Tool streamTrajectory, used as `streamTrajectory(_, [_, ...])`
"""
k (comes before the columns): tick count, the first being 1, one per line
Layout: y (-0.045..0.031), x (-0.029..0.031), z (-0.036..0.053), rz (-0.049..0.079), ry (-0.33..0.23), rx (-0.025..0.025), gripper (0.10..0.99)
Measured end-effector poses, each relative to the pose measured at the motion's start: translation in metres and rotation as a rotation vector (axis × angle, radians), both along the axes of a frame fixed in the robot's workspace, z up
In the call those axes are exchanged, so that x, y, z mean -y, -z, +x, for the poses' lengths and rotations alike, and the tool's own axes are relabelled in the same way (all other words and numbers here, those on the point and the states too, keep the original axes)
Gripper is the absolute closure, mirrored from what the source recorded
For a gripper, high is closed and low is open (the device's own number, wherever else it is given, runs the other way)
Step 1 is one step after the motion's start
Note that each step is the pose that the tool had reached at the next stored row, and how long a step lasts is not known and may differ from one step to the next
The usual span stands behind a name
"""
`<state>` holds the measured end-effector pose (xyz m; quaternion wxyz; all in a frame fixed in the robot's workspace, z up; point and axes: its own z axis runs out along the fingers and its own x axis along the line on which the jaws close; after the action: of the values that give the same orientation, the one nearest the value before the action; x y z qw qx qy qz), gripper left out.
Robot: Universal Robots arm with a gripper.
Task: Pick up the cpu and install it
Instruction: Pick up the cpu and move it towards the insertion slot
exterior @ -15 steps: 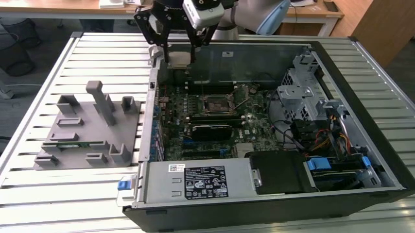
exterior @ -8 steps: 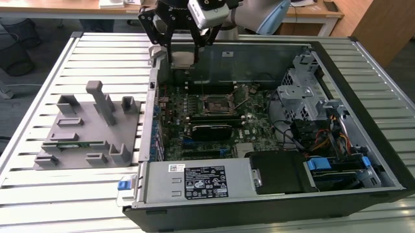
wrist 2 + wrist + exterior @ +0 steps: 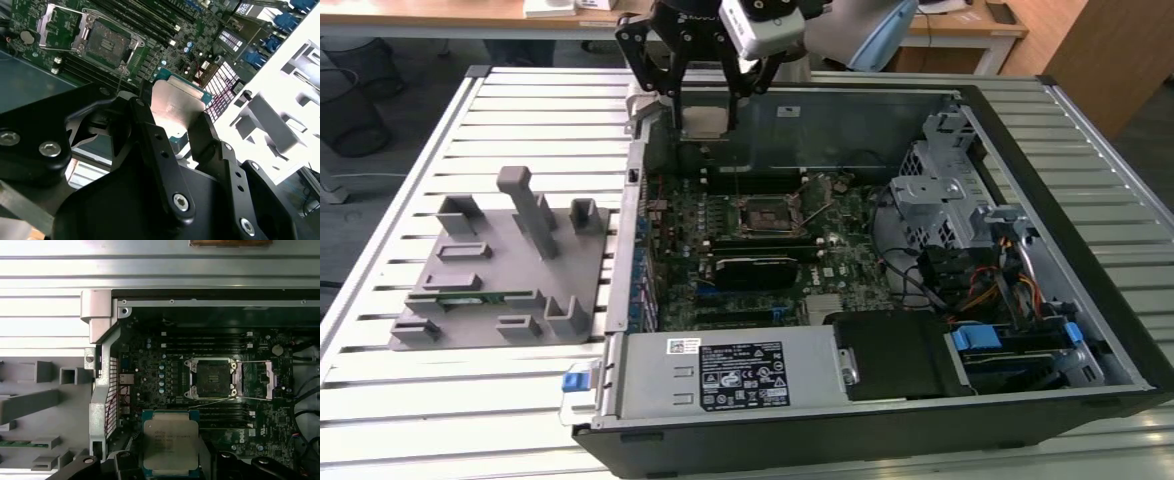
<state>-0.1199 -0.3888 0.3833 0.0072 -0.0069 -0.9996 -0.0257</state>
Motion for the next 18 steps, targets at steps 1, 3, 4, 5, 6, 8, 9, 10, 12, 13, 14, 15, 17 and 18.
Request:
streamTrajectory(1, [0.0,0.0,0.001,0.0,0.0,0.0,0.553])
streamTrajectory(3, [0.0,0.0,0.0027,0.0,0.0,0.0,0.553])
streamTrajectory(4, [0.0,0.0,0.0037,0.0,0.0,0.0,0.553])
streamTrajectory(5, [0.0,0.0,0.0046,0.0,0.0,0.0,0.553])
streamTrajectory(6, [0.0001,0.0,0.0057,0.0,0.0,0.0001,0.553])
streamTrajectory(8, [0.0001,0.0,0.0079,0.0,0.0,0.0001,0.553])
streamTrajectory(9, [0.0001,0.0,0.009,0.0,0.0,0.0001,0.553])
streamTrajectory(10, [0.0001,0.0,0.0101,0.0,0.0,0.0,0.553])
streamTrajectory(12, [0.0001,0.0,0.0122,0.0,0.0,0.0,0.553])
streamTrajectory(13, [0.0001,0.0,0.0133,0.0,0.0,0.0,0.553])
streamTrajectory(14, [0.0001,0.0,0.0143,0.0,0.0,0.0,0.553])
streamTrajectory(15, [0.0002,0.0,0.0154,0.0,0.0,0.0001,0.553])
streamTrajectory(17, [0.0002,0.0,0.0178,0.0,0.0,0.0,0.553])
streamTrajectory(18, [0.0002,0.0,0.0191,0.0,0.0,0.0001,0.553])
